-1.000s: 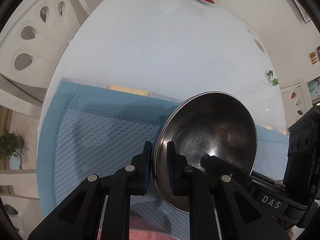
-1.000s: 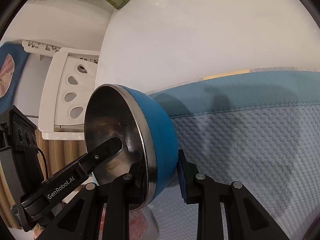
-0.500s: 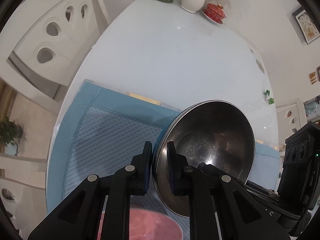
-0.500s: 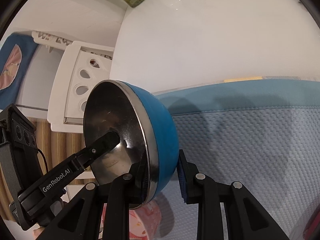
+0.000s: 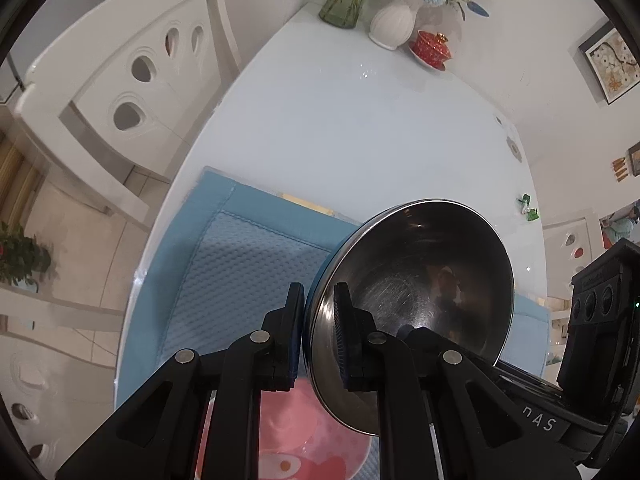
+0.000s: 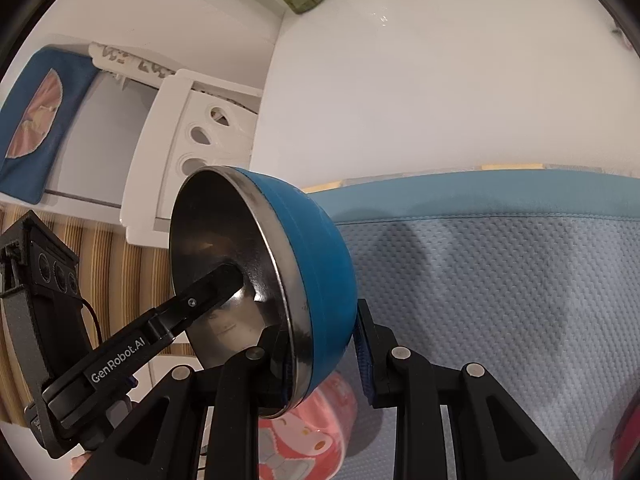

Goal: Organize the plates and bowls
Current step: 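Lift the blue steel bowl with both grippers over the pink bowl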

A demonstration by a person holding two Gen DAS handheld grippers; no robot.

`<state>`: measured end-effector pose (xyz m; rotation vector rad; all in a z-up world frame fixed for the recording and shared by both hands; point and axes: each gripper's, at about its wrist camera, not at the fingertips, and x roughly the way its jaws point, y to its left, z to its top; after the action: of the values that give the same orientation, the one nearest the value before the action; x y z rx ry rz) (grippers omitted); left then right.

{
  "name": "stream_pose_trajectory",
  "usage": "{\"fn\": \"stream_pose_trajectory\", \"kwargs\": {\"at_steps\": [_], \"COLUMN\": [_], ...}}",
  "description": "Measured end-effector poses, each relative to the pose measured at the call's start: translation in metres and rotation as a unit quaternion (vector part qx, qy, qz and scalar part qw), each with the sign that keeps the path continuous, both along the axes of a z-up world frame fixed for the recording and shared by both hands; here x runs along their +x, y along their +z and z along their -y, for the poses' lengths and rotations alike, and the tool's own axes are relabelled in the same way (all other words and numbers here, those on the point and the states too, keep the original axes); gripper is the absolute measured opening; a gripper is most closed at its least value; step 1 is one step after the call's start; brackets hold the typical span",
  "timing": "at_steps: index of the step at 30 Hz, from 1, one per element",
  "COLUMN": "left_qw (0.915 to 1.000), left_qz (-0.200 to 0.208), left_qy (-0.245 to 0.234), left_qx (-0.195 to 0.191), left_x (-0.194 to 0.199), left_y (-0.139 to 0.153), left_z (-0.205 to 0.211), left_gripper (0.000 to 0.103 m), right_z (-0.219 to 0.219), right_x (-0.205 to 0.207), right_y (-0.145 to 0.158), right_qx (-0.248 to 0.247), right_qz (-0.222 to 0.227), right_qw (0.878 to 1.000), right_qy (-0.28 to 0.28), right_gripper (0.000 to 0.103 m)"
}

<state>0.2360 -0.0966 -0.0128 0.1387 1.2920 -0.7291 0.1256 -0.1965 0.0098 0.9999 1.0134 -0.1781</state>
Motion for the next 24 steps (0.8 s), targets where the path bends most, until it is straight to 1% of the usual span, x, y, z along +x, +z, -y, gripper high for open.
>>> {"fn": "stream_pose_trajectory", "kwargs": {"at_steps": [12,17,24], "left_qw": [0.9999,0.9997,0.9997], "left_qz": [0.013,0.016,0.015], "left_qy": [0.010,0.015,0.020], "left_qx": [-0.005,-0.004,-0.002], "left_x": [-0.010,-0.017,-0.025], "left_y": [0.024,0.032,0.037], "left_z": [-0.029,-0.041,-0.053], "left_gripper": [0.012,0.012,0.012], "right_z": [-0.019,-0.028,-0.044], "right_x": [-0.002,-0.003,-0.009], "right_y": [0.032,0.041,0.046], "right_qx": [-0.006,-0.005,0.000], "right_qz": [0.010,0.012,0.004], "right_qw": [1.000,1.000,1.000], "right_qy": [0.014,0.021,0.030], "right_gripper": [0.025,0.025,0.025]}}
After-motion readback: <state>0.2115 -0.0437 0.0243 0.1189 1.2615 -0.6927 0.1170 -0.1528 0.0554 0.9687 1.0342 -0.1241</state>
